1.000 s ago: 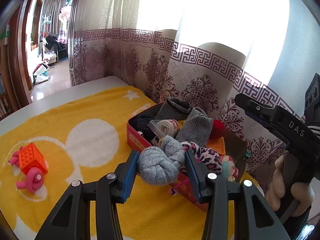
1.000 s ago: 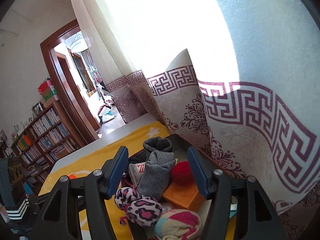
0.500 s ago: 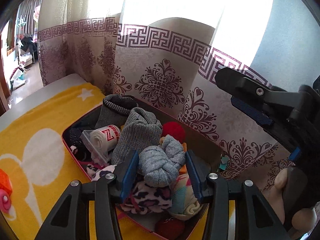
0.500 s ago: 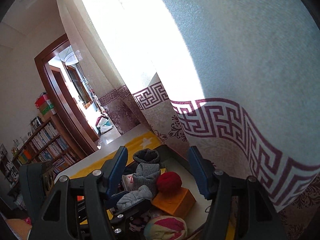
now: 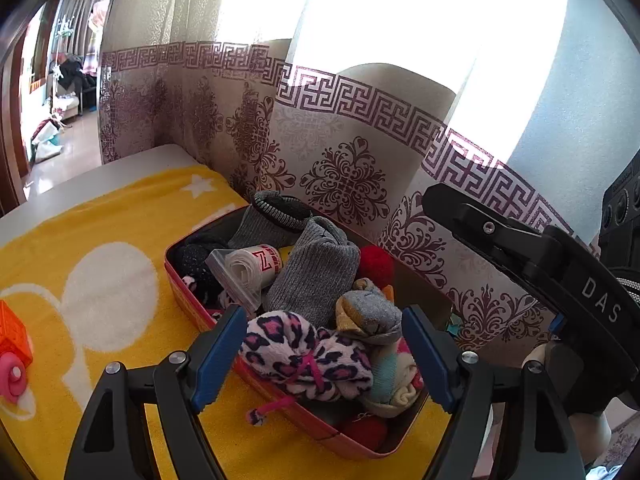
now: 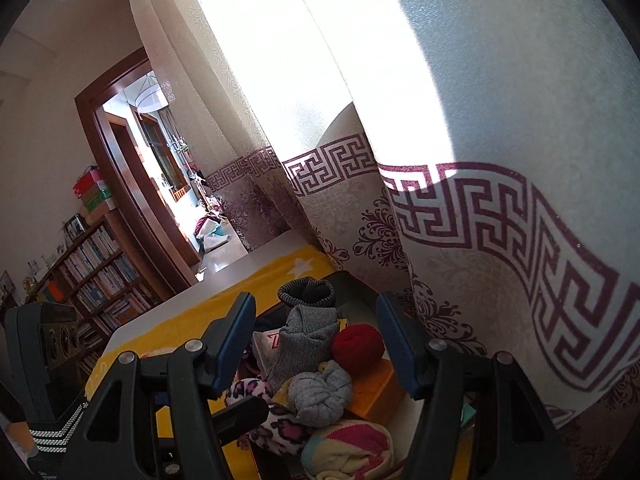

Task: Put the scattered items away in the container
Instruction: 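Withdraw both tools from the tin toward the pink foam curlers and orange block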

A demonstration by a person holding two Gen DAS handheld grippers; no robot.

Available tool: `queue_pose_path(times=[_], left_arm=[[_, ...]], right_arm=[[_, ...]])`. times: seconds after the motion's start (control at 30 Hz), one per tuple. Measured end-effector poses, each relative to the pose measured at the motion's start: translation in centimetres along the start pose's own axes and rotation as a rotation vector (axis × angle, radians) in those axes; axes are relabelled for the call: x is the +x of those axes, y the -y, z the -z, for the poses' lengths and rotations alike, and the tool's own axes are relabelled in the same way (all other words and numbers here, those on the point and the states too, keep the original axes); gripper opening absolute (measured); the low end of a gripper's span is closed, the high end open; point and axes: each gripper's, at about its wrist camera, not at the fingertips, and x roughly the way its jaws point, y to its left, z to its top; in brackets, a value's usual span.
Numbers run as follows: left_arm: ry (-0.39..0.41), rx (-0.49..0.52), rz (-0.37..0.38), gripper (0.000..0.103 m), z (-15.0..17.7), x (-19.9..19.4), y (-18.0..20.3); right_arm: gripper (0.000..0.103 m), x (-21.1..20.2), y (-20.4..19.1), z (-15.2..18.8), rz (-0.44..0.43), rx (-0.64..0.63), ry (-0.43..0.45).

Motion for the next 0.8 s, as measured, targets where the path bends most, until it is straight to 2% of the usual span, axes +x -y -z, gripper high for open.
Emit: queue_pose_path(times=[0.47,0.6,0.8], left_arm=[[0.018,-0.153,-0.149,0.081,3.1,-3.5,-8.1],[0.025,-0.193,-0.193,0.081,4.2,-4.9,-10.7],[0.043,-0.255,-0.298,0.081,5.8,-7.3,-15.2]], right_arm=[[0.067,1.4,-4.4,2.5,-0.052,-0.103,-0.073],[0.072,2.2,-5.9,3.5,-0.070,-0.142,-0.102],[0.077,3.2,-8.1,4.8,-0.099,-0.172,-0.147]])
